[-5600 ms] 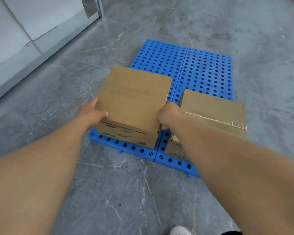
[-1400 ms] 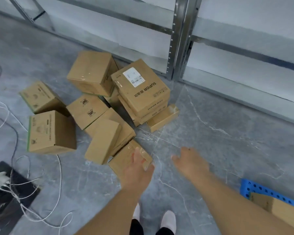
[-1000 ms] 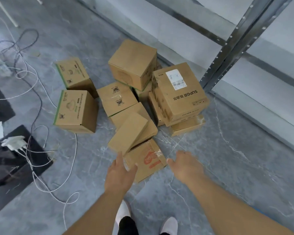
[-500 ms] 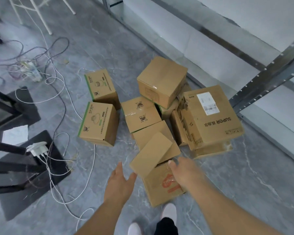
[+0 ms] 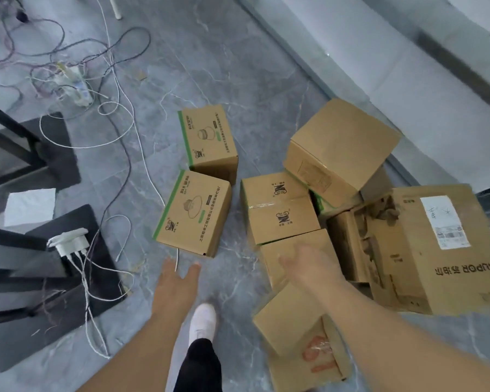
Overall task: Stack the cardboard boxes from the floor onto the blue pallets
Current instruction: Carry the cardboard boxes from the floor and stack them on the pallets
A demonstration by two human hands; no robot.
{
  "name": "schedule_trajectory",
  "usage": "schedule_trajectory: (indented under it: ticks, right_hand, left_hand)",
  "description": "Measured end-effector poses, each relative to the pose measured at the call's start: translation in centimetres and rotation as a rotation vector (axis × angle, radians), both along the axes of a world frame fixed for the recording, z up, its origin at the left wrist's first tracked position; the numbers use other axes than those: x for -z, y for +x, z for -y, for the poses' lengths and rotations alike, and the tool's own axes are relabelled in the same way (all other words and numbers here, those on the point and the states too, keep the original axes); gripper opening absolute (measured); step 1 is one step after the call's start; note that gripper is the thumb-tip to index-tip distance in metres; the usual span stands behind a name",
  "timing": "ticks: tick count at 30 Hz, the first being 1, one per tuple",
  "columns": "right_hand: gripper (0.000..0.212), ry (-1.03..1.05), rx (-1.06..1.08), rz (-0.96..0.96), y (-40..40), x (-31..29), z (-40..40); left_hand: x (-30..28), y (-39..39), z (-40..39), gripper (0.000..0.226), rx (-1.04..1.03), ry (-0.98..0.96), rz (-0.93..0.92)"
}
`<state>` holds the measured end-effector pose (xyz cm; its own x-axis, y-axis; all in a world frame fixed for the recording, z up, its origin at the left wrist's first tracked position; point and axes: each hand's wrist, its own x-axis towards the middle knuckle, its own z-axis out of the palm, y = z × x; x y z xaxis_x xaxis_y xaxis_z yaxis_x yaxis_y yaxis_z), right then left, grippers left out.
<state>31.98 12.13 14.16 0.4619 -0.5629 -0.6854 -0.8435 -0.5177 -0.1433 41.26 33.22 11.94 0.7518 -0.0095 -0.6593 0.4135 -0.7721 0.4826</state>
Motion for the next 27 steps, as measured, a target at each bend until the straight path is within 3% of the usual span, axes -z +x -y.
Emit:
schedule_trajectory:
  ticks: [7,15,19,23,27]
  right_hand:
    - [0.053,-0.008,-0.109,0.035,16.1,7.9,-0.4]
    - [0.058,-0.061,-0.318,0.040,28.4,16.1,-1.7]
    - [0.056,-0.018,-0.316,0.045,30.4,18.5,-2.0]
    - [0.076,-0.025,-0.304,-0.021,30.1,19.3,-2.3]
    - [0.080,0.056,-0.128,-0.100,27.2,17.8,-2.3]
  left_hand:
    - [9.2,10.8,-1.5,0.073,-0.264,-0.008,-0.140]
    - [16.5,14.6,-1.3,0.069,-0.527,-0.076,-0.352]
    - [18.7,15.1,-2.5,0.052,-0.567,-0.207,-0.447]
    - [18.9,15.7,-3.1,0.054,-0.793,-0.327,-0.552]
    - [18.0,15.6,-3.4,0.062,-0.880,-0.263,-0.504]
